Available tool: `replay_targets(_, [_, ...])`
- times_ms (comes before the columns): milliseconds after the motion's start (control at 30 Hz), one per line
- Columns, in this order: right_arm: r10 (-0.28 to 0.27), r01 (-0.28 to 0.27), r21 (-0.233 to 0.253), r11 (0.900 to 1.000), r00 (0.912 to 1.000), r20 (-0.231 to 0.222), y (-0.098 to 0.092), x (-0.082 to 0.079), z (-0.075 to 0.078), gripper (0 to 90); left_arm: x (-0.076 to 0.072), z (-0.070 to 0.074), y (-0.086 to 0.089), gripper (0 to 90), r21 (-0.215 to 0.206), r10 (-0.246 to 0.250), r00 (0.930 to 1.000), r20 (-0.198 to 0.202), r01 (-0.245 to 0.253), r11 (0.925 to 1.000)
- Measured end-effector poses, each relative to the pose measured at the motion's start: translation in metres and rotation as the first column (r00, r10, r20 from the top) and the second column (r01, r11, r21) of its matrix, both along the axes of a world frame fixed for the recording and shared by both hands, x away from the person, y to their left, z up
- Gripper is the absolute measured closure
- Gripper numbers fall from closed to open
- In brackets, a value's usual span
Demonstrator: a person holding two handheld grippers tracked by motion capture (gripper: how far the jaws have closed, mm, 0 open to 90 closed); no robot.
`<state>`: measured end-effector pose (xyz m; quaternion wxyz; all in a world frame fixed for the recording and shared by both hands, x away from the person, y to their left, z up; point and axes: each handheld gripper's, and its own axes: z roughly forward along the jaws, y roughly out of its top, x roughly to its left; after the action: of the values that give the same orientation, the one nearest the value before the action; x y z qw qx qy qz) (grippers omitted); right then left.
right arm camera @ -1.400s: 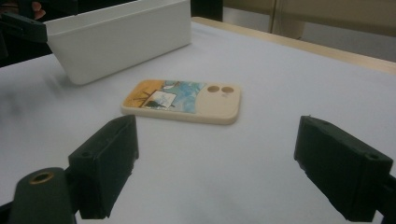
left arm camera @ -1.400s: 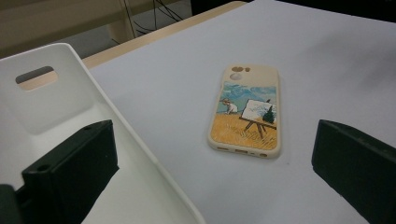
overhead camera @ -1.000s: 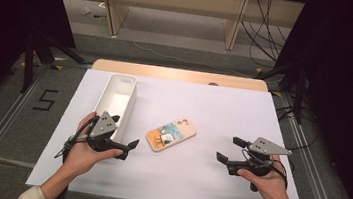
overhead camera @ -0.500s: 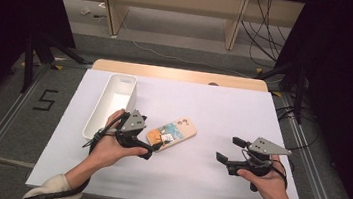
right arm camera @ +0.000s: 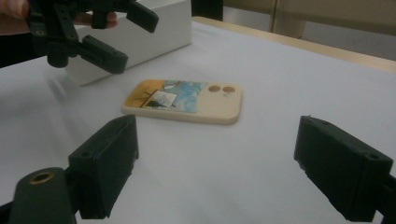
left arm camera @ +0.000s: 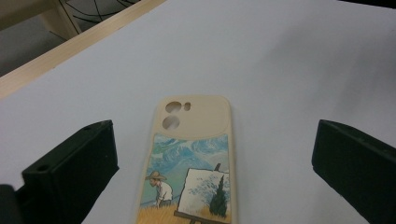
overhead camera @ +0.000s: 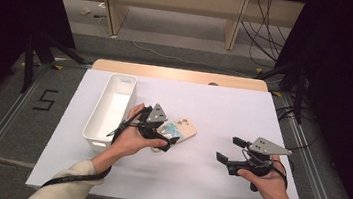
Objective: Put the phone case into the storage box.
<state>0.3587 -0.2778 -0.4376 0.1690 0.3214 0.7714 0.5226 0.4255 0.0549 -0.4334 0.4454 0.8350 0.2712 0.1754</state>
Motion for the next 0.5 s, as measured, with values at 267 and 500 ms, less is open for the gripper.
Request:
replay_targets(267, [0.000,0.000,0.002,1.000,1.0000,-0.001,0.000,0.000,0.000,14.7,0.018,-0.005,-0.016,0.0,0.030,-0.007,0.9998,-0.019,0.008,0.9995])
replay_targets(500, [0.001,-0.001,0.003,1.000,1.0000,-0.002,0.000,0.000,0.000,14.7,0.030,-0.014,-0.028,0.0,0.059,-0.012,0.9992,-0.039,0.015,0.9982])
